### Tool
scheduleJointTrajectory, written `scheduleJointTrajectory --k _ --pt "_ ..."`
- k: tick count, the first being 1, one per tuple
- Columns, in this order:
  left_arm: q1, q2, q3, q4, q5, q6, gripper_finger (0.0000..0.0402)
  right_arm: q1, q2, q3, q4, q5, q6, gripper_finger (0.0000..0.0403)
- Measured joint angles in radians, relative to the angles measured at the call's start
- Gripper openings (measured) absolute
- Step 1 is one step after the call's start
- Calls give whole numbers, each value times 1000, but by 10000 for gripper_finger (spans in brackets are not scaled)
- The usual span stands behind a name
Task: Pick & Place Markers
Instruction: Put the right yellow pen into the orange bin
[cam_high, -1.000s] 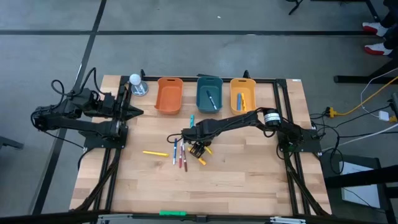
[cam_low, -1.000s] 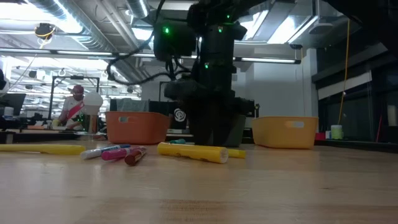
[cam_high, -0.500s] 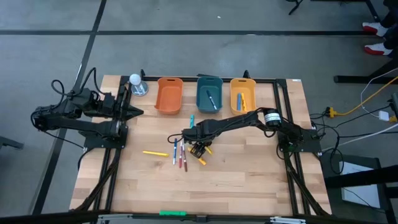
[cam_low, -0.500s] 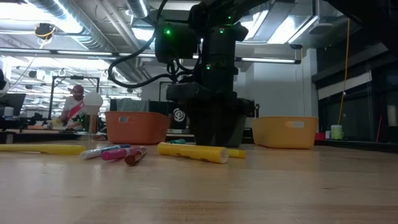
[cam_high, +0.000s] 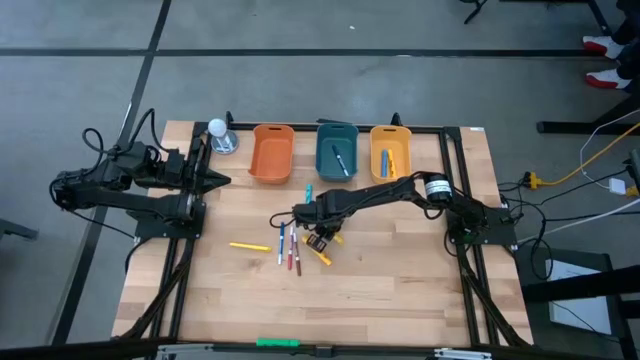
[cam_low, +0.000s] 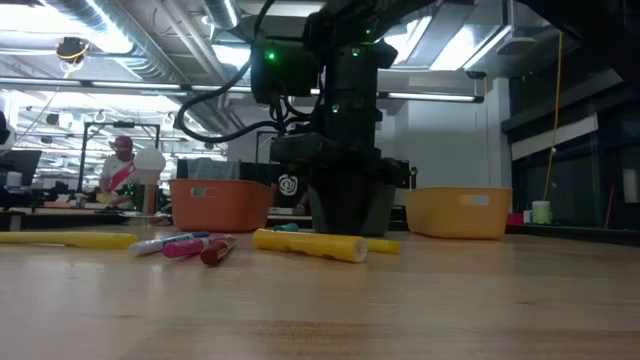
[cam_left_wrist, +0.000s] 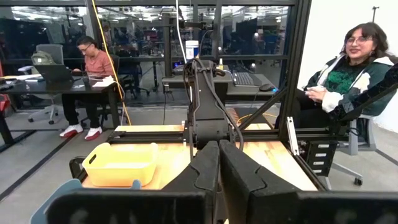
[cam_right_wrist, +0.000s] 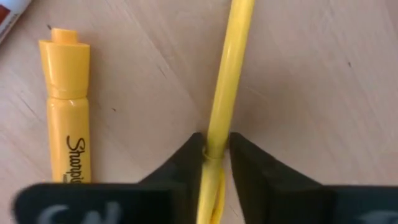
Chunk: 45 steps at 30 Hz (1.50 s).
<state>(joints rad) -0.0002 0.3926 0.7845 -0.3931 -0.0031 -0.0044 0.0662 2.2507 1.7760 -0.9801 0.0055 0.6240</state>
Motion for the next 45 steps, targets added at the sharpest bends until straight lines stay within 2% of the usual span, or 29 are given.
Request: scheduleJointTrajectory --k 4,45 --pt "0 0 0 0 0 0 12 0 0 0 3 -3 -4 28" --pt "0 0 0 0 0 0 13 -5 -33 53 -25 17 -3 27"
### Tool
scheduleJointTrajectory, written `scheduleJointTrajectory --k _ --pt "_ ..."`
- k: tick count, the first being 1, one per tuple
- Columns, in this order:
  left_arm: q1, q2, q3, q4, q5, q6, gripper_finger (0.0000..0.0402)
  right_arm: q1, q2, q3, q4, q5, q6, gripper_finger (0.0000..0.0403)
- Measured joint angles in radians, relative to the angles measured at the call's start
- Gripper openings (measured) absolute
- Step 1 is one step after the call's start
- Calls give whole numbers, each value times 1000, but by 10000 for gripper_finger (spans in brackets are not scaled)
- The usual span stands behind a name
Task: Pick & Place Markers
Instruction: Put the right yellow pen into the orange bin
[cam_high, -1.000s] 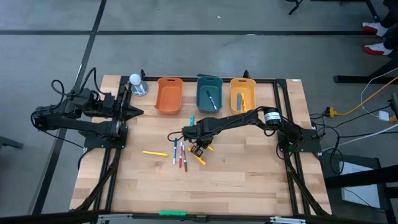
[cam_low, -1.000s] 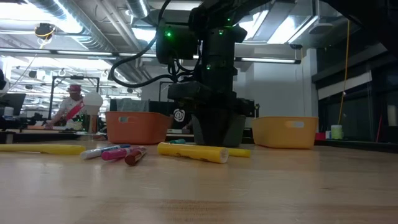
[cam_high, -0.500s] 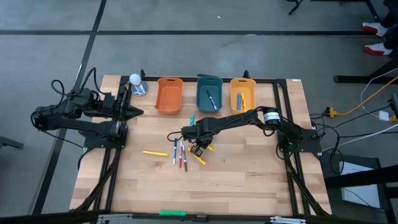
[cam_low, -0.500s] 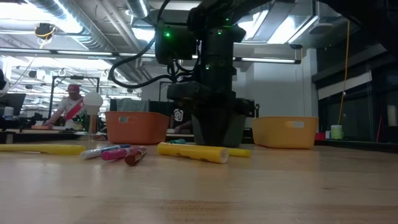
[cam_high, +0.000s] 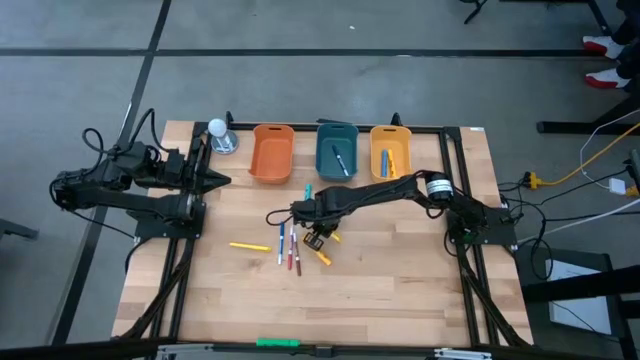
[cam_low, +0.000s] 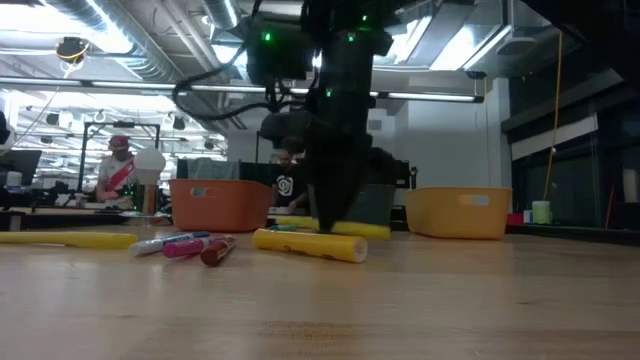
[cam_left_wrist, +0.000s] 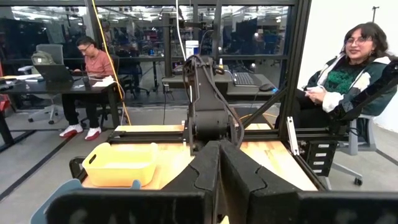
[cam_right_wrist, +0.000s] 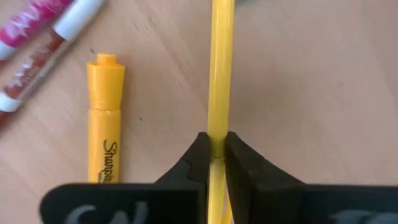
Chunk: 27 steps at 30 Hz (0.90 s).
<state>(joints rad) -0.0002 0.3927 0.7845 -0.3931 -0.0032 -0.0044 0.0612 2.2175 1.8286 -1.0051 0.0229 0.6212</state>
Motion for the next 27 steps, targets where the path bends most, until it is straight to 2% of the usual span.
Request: scheduleJointTrajectory --k 11,27 --pt "0 0 0 0 0 0 11 -10 -152 2 -2 133 -1 27" --pt "0 0 0 0 0 0 12 -37 -309 2 21 221 -9 27"
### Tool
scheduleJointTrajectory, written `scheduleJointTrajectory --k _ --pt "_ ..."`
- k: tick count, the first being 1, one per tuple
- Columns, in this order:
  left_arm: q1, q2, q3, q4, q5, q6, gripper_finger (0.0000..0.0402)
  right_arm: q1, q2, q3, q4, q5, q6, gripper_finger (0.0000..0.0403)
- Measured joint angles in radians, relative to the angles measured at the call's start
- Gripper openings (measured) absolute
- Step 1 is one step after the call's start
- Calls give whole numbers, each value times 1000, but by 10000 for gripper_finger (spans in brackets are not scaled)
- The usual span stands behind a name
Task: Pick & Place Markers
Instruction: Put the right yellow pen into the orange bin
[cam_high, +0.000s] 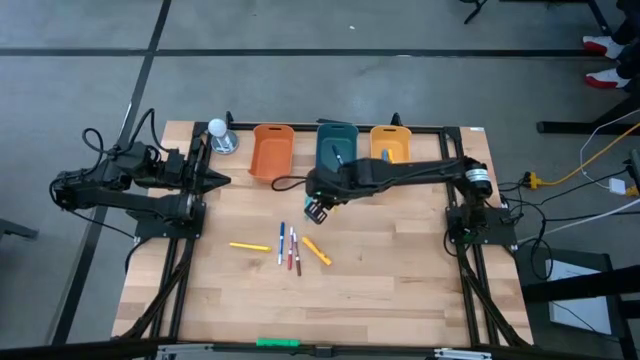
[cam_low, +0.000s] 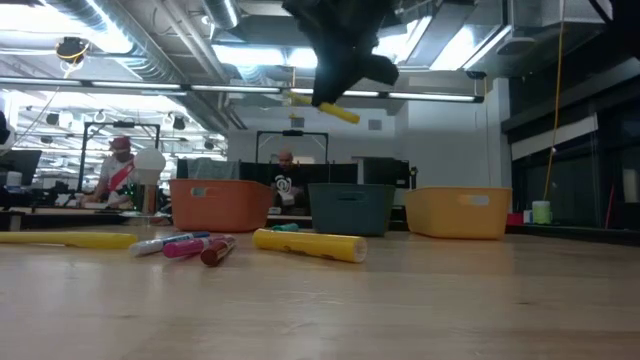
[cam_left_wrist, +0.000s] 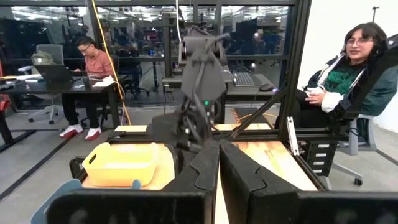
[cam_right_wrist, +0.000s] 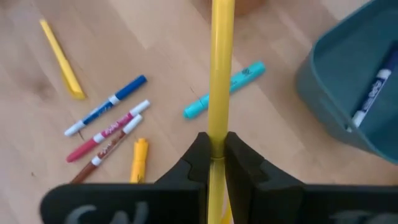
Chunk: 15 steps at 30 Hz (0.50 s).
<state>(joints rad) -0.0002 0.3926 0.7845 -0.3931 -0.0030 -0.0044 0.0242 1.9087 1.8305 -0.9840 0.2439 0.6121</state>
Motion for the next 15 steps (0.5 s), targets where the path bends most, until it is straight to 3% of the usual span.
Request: scheduleJointTrajectory --k 15 --pt "0 0 0 0 0 0 13 -8 -133 0 40 78 -68 27"
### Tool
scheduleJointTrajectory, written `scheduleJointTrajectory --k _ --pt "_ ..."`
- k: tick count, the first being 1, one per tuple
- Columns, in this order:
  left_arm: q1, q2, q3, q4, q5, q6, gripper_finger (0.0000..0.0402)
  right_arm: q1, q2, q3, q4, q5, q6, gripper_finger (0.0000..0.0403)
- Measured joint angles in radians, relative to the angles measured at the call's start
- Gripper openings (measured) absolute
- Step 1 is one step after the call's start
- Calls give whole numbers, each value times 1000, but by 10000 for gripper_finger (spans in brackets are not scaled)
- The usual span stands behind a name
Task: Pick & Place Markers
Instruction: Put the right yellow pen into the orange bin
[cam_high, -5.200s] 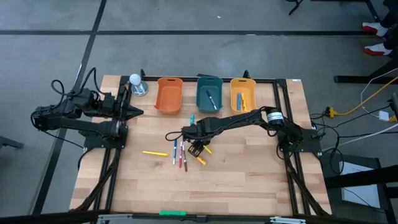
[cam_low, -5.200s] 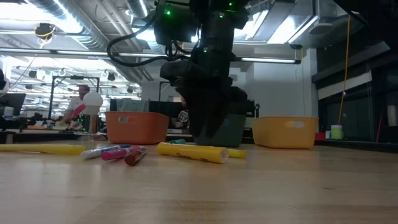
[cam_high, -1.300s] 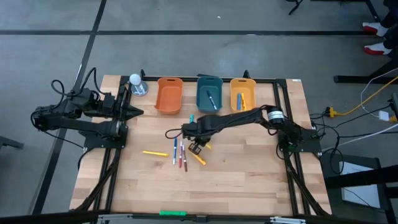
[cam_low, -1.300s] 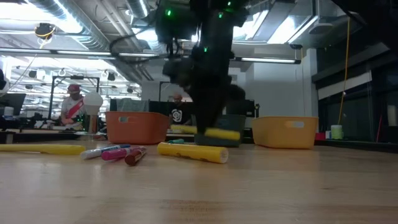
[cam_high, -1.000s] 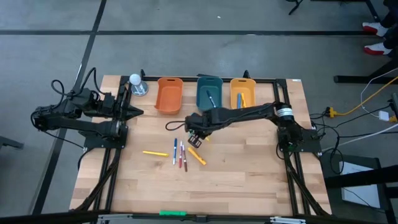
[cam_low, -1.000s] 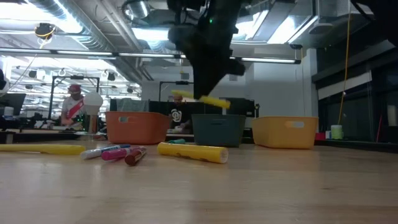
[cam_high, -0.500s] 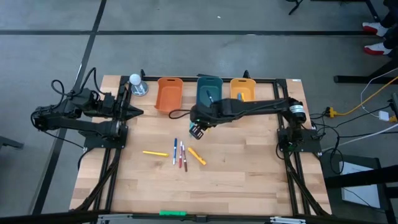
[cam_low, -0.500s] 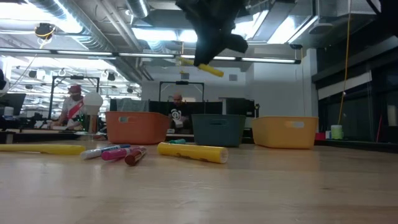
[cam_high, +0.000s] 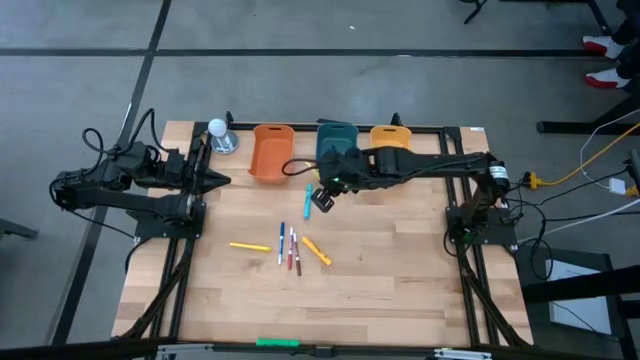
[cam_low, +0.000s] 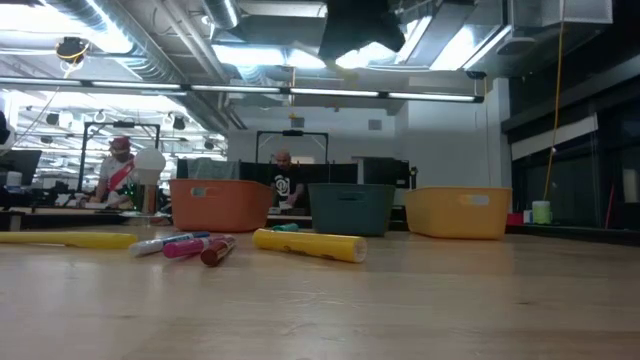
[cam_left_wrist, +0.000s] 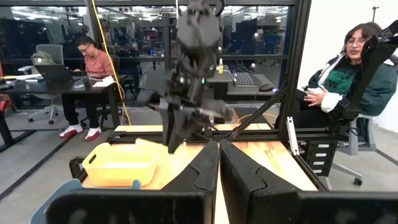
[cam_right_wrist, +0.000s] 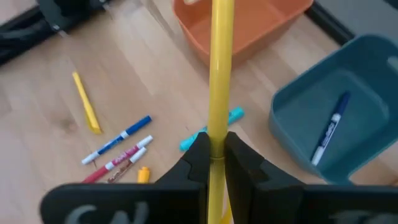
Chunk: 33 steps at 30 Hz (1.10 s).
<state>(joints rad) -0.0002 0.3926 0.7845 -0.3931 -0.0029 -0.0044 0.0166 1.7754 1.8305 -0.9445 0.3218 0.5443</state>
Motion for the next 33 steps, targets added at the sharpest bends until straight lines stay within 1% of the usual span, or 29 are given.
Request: scheduleJointTrajectory --k 6,15,33 --pt "0 0 0 0 0 0 9 -2 -60 0 12 4 -21 27" --pt "0 0 0 0 0 0 13 -2 -139 0 36 46 -63 27" --pt "0 0 0 0 0 0 11 -13 -287 0 85 53 -115 27"
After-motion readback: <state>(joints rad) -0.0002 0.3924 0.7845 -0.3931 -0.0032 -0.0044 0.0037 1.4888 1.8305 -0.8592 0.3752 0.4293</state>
